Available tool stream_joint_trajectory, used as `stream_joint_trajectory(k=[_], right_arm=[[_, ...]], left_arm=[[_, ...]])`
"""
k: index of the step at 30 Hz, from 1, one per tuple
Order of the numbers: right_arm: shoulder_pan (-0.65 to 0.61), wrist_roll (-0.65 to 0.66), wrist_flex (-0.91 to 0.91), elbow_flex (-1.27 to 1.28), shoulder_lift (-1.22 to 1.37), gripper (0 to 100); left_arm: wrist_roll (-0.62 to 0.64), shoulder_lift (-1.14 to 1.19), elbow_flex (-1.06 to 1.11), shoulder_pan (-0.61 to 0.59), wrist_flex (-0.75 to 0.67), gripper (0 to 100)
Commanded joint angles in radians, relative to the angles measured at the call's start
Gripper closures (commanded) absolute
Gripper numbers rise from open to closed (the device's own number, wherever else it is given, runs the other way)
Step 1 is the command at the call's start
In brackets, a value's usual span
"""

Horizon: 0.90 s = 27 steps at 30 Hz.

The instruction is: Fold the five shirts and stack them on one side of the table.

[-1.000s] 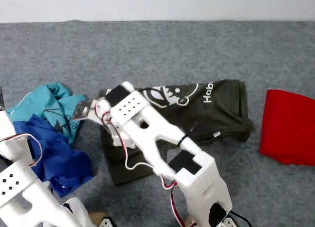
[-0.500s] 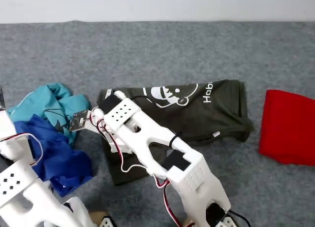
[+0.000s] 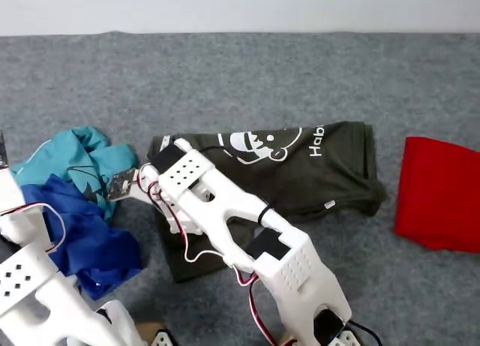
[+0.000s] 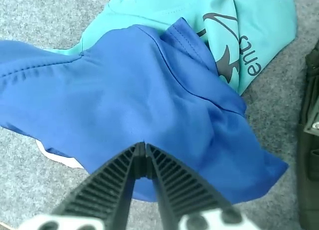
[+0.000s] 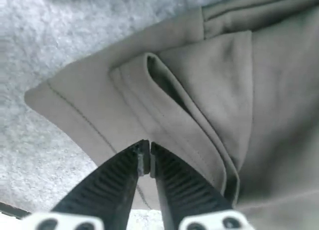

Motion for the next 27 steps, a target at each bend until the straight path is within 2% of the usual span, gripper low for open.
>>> stream_joint_trajectory(k=[1, 5, 12, 16, 19, 21, 24, 27], right_arm=[[0.053, 0.009, 0.008, -0.051, -0.088, 94.3], [0.143, 0.006, 0.035, -0.051, -0.136, 81.8], [0.39, 0.003, 0.093, -0.051, -0.225, 89.4], [0.556, 0.002, 0.084, -0.051, -0.239, 89.8], [0.642, -0.026, 0.081, -0.051, -0.24, 89.8], [0.685, -0.06, 0.068, -0.051, -0.234, 89.8], [0.737, -0.104, 0.03, -0.051, -0.236, 89.8], [0.765, -0.175, -0.019, -0.051, -0.24, 89.8]], left_arm=[[0.009, -0.02, -0.001, 0.008, -0.021, 99], [0.008, -0.02, -0.001, 0.008, -0.021, 99], [0.006, -0.02, -0.001, 0.008, -0.018, 99], [0.008, -0.02, -0.019, 0.023, -0.028, 99], [0.012, -0.014, -0.044, 0.118, -0.061, 99], [0.014, -0.011, -0.058, 0.23, -0.106, 99], [0.018, -0.008, -0.056, 0.413, -0.226, 99], [0.08, 0.052, -0.058, 0.569, -0.353, 97]])
